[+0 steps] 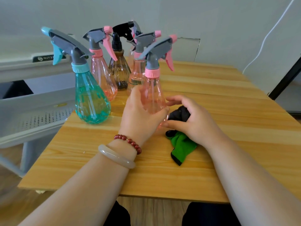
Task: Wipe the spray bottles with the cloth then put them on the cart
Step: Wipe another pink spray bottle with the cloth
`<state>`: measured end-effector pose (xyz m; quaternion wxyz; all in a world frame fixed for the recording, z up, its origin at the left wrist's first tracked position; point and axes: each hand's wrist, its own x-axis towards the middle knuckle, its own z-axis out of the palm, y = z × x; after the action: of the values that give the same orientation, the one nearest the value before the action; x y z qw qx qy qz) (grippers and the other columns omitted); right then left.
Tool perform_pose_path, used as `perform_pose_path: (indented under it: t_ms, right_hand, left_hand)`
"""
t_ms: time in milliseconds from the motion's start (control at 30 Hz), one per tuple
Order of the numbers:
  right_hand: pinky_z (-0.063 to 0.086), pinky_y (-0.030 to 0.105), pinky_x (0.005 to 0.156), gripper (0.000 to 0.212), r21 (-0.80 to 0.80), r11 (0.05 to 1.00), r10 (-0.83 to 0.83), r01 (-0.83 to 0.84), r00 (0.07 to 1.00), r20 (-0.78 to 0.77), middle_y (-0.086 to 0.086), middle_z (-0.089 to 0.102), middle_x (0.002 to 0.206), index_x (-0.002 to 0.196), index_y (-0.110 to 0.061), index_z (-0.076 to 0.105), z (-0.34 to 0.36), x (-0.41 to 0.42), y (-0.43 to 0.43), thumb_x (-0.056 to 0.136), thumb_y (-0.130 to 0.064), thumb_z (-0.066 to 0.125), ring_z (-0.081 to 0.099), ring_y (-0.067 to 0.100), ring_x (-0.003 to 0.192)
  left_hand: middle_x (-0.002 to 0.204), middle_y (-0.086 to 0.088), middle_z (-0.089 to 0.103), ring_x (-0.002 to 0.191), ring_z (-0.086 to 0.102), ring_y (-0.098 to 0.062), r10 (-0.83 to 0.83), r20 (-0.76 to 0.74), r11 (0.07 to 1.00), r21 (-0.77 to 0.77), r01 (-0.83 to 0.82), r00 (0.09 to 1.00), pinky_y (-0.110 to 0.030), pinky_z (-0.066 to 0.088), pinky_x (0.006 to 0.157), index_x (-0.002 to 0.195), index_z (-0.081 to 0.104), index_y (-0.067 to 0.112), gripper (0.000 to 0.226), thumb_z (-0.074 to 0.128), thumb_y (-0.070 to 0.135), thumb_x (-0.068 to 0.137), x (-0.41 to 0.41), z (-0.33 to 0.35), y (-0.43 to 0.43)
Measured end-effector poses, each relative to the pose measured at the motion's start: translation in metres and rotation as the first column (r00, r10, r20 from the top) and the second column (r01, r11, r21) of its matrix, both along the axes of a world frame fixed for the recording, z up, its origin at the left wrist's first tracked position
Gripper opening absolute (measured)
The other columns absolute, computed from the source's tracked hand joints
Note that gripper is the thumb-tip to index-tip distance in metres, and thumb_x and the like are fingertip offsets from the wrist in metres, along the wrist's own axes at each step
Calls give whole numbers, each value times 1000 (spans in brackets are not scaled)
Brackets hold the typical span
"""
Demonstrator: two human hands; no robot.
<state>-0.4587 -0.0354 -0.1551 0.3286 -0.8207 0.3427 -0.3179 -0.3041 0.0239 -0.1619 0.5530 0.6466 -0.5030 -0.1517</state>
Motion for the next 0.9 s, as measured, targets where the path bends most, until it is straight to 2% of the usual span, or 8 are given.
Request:
perform_pose_path:
  t_ms: [67, 133, 267, 400, 533, 633, 733, 900]
  right_hand:
    - [46, 18, 89, 55, -14, 998, -55, 54, 998, -22, -20, 62, 113, 116, -43, 55, -2, 0, -2, 71, -35, 85, 61, -1, 98]
    - [45, 19, 86, 46, -44, 992, -116, 115, 993, -25, -19, 62, 111, 112, -41, 57, -5, 1, -6, 74, -34, 83, 62, 1, 98]
    - [40, 7, 81, 36, -68, 980, -185, 185, 983, 0, -14, 64, 107, 106, -35, 61, -9, 1, -10, 78, -31, 81, 61, 6, 98]
    - [42, 15, 81, 30, -77, 977, -197, 198, 980, 20, -13, 66, 104, 102, -34, 62, -9, 2, -9, 79, -29, 80, 62, 8, 96]
    - [38, 3, 75, 26, -92, 970, -223, 225, 974, 35, -15, 65, 97, 101, -31, 64, -9, 3, -9, 80, -26, 80, 60, 4, 91]
    - [38, 3, 72, 26, -105, 962, -247, 251, 968, 50, -17, 61, 92, 103, -28, 65, -9, 3, -9, 82, -25, 79, 57, 2, 85]
    - [36, 2, 71, 25, -119, 955, -268, 271, 962, 40, -13, 61, 95, 106, -28, 65, -9, 4, -10, 84, -26, 76, 55, 3, 86]
    - [32, -4, 73, 25, -131, 941, -308, 311, 950, 47, -12, 59, 101, 109, -26, 64, -8, 4, -11, 86, -26, 74, 50, -3, 87]
  left_hand:
    - [119, 10, 49, 101, 50, -3, 31, 40, 999, 8, -32, 999, -8, 38, 81, 126, 43, 32, 63, 81, 29, 75, 2, -2, 0]
    - [122, 8, 39, 106, 47, -5, 81, 24, 996, 28, -81, 996, -12, 36, 86, 132, 41, 34, 67, 79, 27, 77, 6, -2, 0]
    - [135, 4, 46, 131, 38, -22, 207, 94, 976, 48, -212, 974, -42, 37, 108, 149, 31, 30, 85, 77, 33, 78, 14, 0, -1]
    - [112, 19, 48, 112, 48, -11, 225, 0, 974, 7, -225, 974, -29, 44, 94, 149, 29, 19, 85, 78, 29, 81, 14, -2, -2]
    - [143, -3, 39, 124, 42, -14, 244, 63, 970, 5, -245, 968, -28, 39, 104, 146, 33, 17, 82, 80, 32, 80, 13, -4, -5]
    - [145, -7, 35, 130, 37, -22, 279, 79, 959, 21, -282, 957, -29, 36, 102, 146, 36, 22, 82, 80, 37, 79, 16, -4, -7]
    - [147, -10, 37, 136, 32, -28, 303, 107, 951, 28, -308, 947, -42, 35, 112, 152, 31, 23, 84, 76, 40, 83, 19, -2, -10]
    - [151, -10, 38, 137, 38, -27, 306, 91, 952, -10, -306, 948, -44, 38, 112, 155, 22, 18, 84, 72, 30, 89, 17, 0, -13]
